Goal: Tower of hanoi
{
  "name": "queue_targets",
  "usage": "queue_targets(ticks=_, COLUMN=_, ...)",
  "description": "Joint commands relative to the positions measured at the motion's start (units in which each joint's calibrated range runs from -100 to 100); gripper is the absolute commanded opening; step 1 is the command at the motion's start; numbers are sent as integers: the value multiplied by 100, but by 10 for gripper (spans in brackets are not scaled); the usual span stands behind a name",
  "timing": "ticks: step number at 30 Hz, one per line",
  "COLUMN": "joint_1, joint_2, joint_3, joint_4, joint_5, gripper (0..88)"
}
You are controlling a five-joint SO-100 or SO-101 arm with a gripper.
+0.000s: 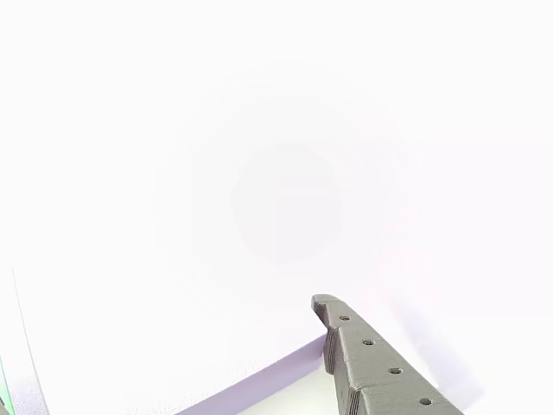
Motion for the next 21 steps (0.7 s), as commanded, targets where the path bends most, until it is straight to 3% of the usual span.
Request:
queue_targets(ticks=1, joint_1=19, joint_2=-76, joint_3=-198, joint_4=-173, joint_5=0, gripper=459)
queue_targets(ticks=21, joint_1=-9, joint_2=-60, joint_3=-235, joint_4=-173, joint_5=0, gripper=387)
